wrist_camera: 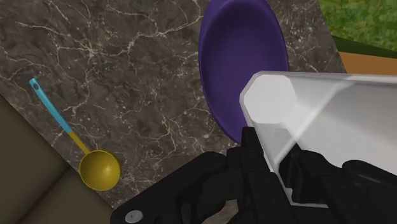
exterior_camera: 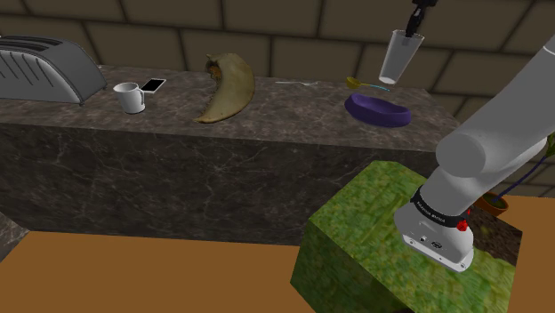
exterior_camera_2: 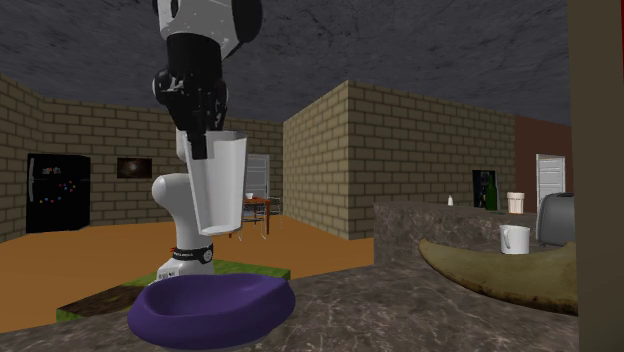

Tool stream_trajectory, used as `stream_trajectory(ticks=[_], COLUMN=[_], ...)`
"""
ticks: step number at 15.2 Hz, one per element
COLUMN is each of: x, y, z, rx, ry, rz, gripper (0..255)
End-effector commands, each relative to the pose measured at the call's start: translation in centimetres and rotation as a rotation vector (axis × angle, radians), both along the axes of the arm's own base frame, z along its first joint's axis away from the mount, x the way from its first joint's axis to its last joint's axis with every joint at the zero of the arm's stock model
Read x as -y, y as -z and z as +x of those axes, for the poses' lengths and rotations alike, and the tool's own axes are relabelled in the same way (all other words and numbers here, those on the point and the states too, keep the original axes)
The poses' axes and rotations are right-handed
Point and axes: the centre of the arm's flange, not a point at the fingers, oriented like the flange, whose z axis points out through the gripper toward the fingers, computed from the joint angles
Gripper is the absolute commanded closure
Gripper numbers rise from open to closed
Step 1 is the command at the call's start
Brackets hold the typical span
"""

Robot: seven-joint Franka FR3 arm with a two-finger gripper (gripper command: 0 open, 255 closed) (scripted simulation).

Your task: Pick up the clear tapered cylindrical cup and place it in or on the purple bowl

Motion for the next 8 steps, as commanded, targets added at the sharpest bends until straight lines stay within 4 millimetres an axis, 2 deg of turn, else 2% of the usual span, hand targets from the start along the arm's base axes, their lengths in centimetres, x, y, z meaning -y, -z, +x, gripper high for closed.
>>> stream_trajectory(ticks=[1, 8], x=[-0.1, -0.1], y=[1.0, 4.7], z=[0.0, 0.0], rx=[0.001, 0.001], ry=[0.0, 0.0], rz=[-0.001, -0.001], gripper=[255, 255])
